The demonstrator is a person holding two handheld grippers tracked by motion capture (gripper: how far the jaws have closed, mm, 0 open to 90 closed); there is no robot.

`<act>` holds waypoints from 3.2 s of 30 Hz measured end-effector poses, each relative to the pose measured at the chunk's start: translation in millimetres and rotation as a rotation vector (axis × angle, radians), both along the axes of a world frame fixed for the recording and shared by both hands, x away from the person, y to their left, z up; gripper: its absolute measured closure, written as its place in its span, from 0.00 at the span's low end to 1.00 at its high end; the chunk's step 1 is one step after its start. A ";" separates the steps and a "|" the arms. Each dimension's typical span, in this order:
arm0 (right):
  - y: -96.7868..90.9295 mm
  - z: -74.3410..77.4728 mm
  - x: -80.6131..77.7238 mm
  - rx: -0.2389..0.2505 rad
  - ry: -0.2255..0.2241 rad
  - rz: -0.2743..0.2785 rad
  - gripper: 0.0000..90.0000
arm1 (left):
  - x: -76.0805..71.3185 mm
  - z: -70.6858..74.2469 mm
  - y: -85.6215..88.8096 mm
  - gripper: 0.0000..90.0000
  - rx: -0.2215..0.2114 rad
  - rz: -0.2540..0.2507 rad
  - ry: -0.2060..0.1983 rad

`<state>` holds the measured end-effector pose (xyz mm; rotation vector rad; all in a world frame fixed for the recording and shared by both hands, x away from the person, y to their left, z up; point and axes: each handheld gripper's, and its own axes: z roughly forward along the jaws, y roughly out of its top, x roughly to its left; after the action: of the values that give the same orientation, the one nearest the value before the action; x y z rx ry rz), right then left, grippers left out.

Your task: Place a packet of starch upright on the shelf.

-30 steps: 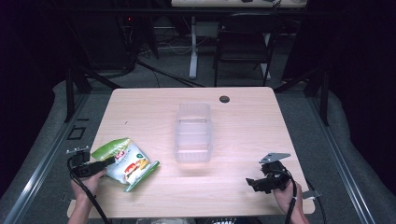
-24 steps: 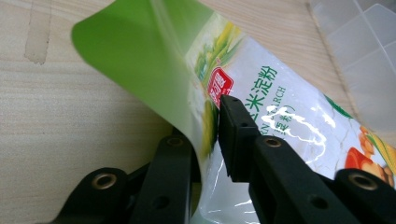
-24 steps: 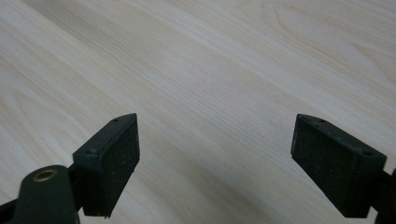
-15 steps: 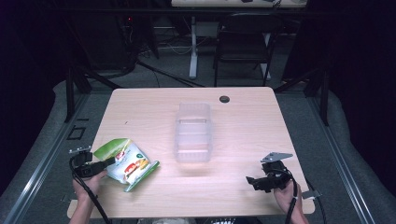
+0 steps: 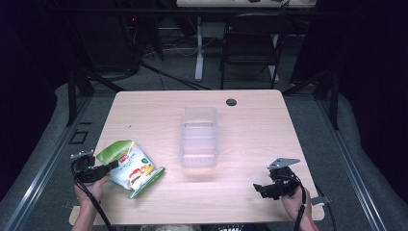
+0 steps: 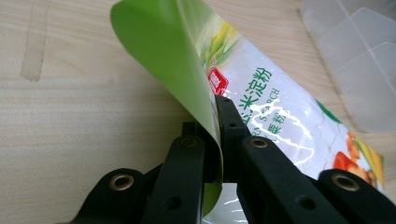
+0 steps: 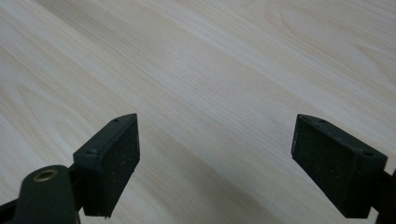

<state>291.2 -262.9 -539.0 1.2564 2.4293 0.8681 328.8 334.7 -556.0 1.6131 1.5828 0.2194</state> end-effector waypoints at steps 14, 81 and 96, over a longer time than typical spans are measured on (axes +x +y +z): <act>-0.7 -0.2 0.4 0.014 0.006 0.007 0.16 | -6.8 14.7 -4.2 1.00 0.006 -0.039 -0.081; 0.7 -3.5 1.9 -0.008 0.040 0.006 0.17 | -19.4 90.3 -43.1 1.00 0.060 -0.445 -0.304; 1.4 -2.8 1.1 -0.008 0.036 0.008 0.16 | -9.9 117.2 -45.2 1.00 0.093 -0.462 -0.340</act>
<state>292.3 -261.5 -541.8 1.2712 2.4643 0.8448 318.9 289.5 -438.8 1.8513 0.9290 0.3014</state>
